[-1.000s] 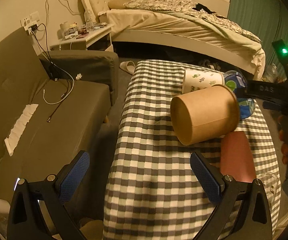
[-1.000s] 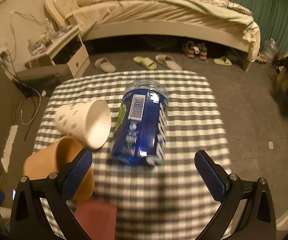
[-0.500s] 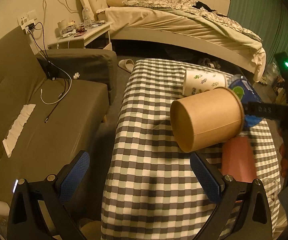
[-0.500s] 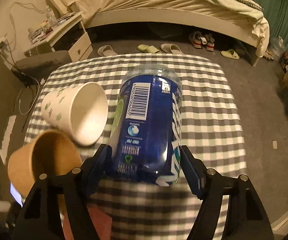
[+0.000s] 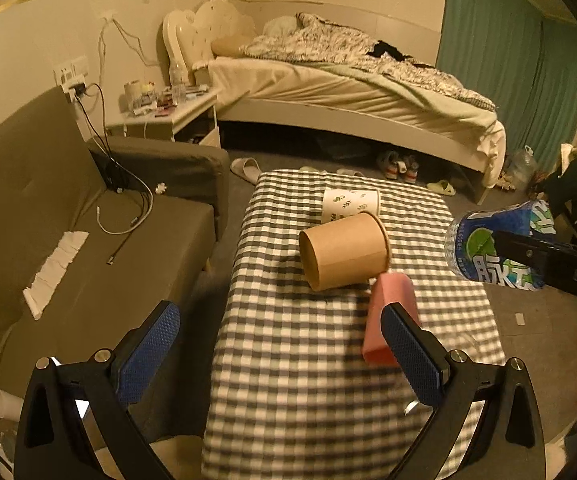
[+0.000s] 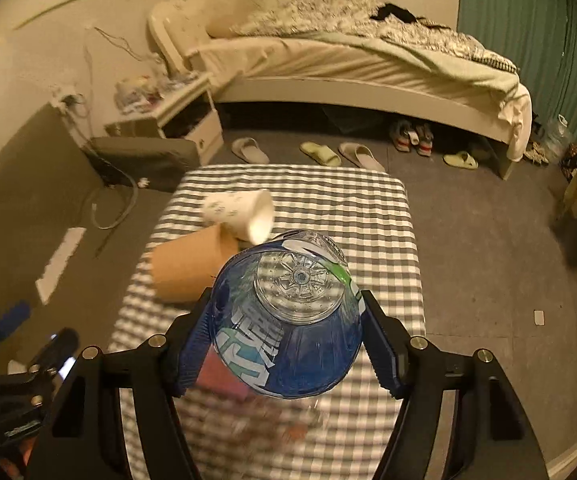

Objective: Flip cup upside down
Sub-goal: 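Lift the blue-labelled bottle off the table with the right tool, then bring the bottle to the left tool while the left tool closes on it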

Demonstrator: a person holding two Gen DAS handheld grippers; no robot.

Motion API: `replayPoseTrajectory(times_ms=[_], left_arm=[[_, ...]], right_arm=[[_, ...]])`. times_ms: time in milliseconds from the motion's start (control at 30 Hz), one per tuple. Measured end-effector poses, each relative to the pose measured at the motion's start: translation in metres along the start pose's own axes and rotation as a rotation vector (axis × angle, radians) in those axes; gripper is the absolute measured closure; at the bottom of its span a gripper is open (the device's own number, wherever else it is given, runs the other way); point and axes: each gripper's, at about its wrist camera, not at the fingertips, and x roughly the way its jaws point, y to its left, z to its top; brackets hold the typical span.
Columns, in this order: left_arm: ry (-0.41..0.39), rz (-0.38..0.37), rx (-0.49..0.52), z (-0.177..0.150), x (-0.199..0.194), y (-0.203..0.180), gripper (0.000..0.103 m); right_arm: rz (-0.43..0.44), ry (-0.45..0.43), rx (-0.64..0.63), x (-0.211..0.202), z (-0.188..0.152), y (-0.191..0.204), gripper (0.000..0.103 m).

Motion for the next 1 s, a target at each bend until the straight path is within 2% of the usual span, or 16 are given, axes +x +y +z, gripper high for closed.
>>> replayPoseTrajectory(times_ms=[100,200,400,567,633,667,733,1000], left_arm=[[-0.008,0.005,-0.005,-0.015,-0.020,0.006,0.000],[-0.008,0.021,-0.012,-0.030,-0.030,0.018,0.000],[0.005,0.066,-0.027,-0.054,-0.038,0.048,0.000],[0.024,0.077,-0.040,-0.072,-0.038,0.062,0.000],[0.034,0.075,-0.046,-0.076,-0.036,0.066,0.000],[0.039,0.074,-0.047,-0.079,-0.035,0.067,0.000],[0.053,0.070,-0.047,-0.084,-0.032,0.068,0.000],[0.094,0.055,-0.026,-0.097,-0.021,0.058,0.000]], right_arm=[[0.031,-0.017,-0.013,-0.031,-0.017,0.014,0.035],[0.046,-0.015,-0.053,-0.045,-0.043,0.035,0.035],[0.101,0.038,-0.117,-0.028,-0.095,0.080,0.035],[0.091,0.078,-0.186,-0.009,-0.142,0.109,0.035],[0.096,0.117,-0.177,0.000,-0.161,0.111,0.034],[0.093,0.090,-0.177,-0.003,-0.168,0.110,0.034],[0.081,0.098,-0.182,-0.006,-0.174,0.108,0.034],[0.069,0.213,-0.112,0.017,-0.209,0.086,0.034]])
